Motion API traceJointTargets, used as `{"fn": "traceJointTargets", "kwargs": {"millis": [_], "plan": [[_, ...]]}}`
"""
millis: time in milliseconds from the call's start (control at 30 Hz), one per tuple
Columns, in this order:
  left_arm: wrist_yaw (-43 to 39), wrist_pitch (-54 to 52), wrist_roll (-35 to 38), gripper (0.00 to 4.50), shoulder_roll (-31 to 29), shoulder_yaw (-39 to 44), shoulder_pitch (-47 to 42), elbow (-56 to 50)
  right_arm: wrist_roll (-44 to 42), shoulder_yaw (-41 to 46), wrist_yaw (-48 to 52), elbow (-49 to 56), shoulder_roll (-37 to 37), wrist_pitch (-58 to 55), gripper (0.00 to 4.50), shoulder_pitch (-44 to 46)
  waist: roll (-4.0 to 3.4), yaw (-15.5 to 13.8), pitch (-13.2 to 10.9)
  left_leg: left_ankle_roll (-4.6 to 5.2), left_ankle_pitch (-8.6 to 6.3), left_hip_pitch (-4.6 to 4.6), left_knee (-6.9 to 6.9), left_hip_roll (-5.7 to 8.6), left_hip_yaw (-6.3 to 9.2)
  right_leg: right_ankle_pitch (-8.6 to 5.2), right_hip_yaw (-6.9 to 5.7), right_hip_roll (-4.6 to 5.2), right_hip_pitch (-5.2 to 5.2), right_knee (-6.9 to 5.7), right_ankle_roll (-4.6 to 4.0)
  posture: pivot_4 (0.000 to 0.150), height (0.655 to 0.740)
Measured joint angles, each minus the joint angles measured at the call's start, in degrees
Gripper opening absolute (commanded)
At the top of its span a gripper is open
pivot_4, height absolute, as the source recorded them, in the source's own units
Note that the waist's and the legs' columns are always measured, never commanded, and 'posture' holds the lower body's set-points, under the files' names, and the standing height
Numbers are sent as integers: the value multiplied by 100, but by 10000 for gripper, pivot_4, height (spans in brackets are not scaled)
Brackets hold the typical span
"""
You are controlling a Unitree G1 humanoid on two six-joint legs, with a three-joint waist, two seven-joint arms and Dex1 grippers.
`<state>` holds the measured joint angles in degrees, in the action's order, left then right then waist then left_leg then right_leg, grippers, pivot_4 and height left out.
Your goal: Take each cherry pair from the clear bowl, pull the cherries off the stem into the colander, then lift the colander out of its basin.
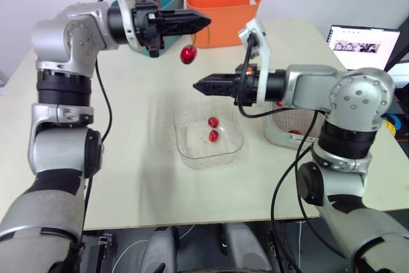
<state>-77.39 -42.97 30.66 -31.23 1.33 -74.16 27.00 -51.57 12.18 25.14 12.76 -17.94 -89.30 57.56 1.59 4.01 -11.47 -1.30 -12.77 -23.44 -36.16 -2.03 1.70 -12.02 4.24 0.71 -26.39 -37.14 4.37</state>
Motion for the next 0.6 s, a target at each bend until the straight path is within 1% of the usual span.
{"fn": "traceJointTargets", "kwargs": {"millis": [100,200,300,433,500,600], "plan": [[50,98,-19,0,4,-2,53,-11,102,-6,-110,156,-238,167,10315,-100,0,-2,0,0,0,0,0,0,0,0,0,1,0,2,0,1500,7400],[115,211,-87,0,-18,-15,261,-30,295,16,-151,327,-778,443,10315,-343,0,-7,0,0,0,0,1,0,0,-6,0,1,2,4,8,1500,7400],[132,390,-272,0,-66,-143,672,-135,434,305,-113,696,-1436,828,10315,-987,1,-22,0,0,0,-2,2,1,-1,-12,0,2,3,9,19,1500,7400],[134,541,-428,0,-45,-319,1090,-259,475,557,139,1034,-2445,960,10315,-1846,1,-23,0,0,0,-3,0,2,-3,-14,2,4,3,9,20,1500,7400],[142,610,-465,0,-19,-365,1168,-350,460,741,282,1046,-2764,948,10315,-2214,2,-19,0,0,0,0,-2,2,-6,-17,4,3,4,9,17,1500,7400],[152,630,-493,0,91,-414,1217,-527,527,963,309,875,-3096,865,10315,-2530,1,-4,0,0,0,8,-1,2,-12,-20,12,2,7,8,10,1500,7400]]}}
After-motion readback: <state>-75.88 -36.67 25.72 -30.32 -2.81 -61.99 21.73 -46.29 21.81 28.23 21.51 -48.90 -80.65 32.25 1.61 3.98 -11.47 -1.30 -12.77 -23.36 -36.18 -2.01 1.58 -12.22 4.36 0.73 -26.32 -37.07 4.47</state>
